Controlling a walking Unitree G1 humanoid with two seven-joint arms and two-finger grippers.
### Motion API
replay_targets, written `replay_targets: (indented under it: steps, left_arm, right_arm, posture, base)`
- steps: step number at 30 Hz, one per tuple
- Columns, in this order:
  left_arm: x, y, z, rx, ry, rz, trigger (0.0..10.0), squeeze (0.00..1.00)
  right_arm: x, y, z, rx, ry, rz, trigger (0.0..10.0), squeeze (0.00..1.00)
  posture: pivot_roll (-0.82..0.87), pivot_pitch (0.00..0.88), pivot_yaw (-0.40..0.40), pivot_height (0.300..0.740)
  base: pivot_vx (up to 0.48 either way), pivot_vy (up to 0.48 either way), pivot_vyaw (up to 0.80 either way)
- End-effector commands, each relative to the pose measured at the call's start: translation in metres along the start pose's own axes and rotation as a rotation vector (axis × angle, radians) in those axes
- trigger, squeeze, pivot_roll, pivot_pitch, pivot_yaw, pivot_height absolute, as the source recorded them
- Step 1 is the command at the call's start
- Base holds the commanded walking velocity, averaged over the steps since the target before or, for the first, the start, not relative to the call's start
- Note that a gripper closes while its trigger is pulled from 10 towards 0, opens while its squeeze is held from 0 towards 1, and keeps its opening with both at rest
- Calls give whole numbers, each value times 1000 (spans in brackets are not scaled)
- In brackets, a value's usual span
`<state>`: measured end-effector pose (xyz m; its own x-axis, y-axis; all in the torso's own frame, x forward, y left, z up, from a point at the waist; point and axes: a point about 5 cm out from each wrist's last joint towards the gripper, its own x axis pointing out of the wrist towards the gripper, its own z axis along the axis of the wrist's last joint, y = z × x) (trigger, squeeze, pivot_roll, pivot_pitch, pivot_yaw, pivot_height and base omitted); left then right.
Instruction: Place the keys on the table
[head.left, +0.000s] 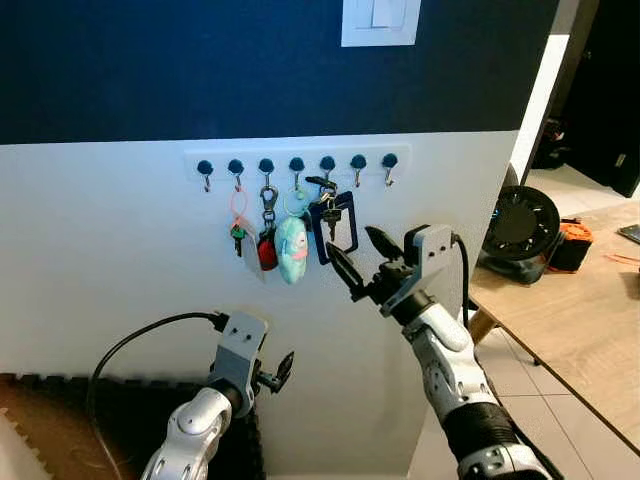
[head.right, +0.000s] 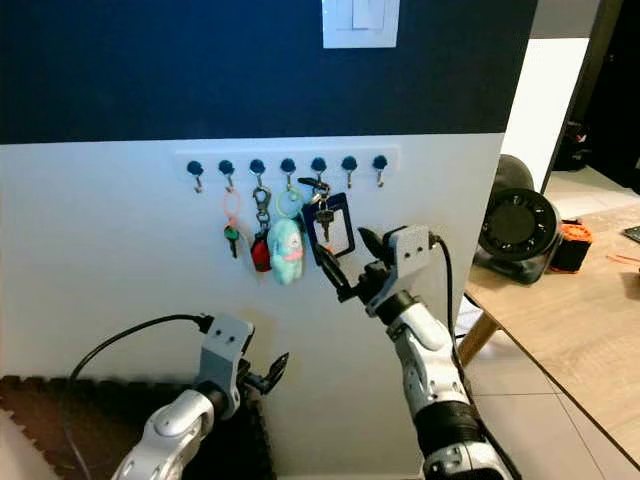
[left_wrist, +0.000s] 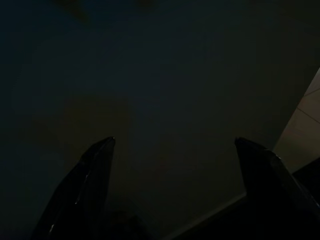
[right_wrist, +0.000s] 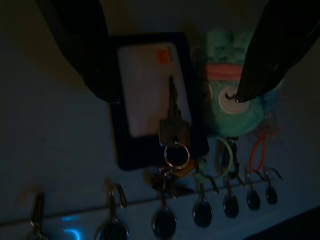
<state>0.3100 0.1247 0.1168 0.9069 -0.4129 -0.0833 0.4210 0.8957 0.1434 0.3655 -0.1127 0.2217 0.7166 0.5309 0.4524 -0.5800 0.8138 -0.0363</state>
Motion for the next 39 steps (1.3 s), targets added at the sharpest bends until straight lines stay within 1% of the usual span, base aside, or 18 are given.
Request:
replay_targets:
  steps: [1, 5, 7, 8, 9, 11, 21, 23, 31, 35, 39]
  left_arm:
    - [0, 2, 5, 19, -5, 2, 10000, 0]
    - [1, 2, 7, 10, -16, 1, 10000, 0]
    - [4, 0, 12, -2, -38, -10, 10000, 0]
    - [5, -1, 16, -9, -59, -19, 10000, 0]
    - [5, -1, 16, -9, -59, -19, 10000, 0]
    - [6, -2, 19, -15, -75, -20, 10000, 0]
    - [5, -2, 21, -19, -84, -24, 10000, 0]
    - [5, -1, 21, -19, -83, -25, 10000, 0]
    - [6, -1, 22, -19, -83, -27, 10000, 0]
    - [6, -1, 22, -19, -87, -28, 10000, 0]
    - [6, -1, 23, -18, -90, -26, 10000, 0]
  right_arm:
    - [5, 1, -3, 23, 20, 4, 10000, 0]
    - [9, 0, -1, 24, 19, 2, 10000, 0]
    - [14, 1, -1, 15, 33, 9, 10000, 0]
    - [19, 4, -4, -1, 65, 28, 10000, 0]
    - [19, 4, -4, -1, 65, 28, 10000, 0]
    - [22, 7, -9, -7, 97, 43, 10000, 0]
    - [28, 15, -14, 2, 122, 84, 10000, 0]
    - [30, 17, -15, -8, 129, 97, 10000, 0]
    - [34, 14, -11, -14, 119, 77, 10000, 0]
    - [39, 17, -8, -15, 98, 103, 10000, 0]
    - [44, 22, -1, -21, 54, 136, 10000, 0]
  posture:
    - [72, 69, 27, 740]
    - [69, 72, 28, 740]
    - [71, 80, 28, 740]
    - [73, 82, 27, 740]
    - [73, 82, 27, 740]
    - [75, 85, 24, 740]
    - [78, 88, 23, 740]
    - [79, 92, 24, 740]
    - [76, 92, 27, 740]
    - [76, 92, 27, 740]
    - [78, 93, 25, 740]
  base:
    - [0, 0, 0]
    - [0, 0, 0]
    - [0, 0, 0]
    - [0, 0, 0]
    - [0, 0, 0]
    - [0, 0, 0]
    - [0, 0, 0]
    - [0, 0, 0]
    - [0, 0, 0]
    - [0, 0, 0]
    - [0, 0, 0]
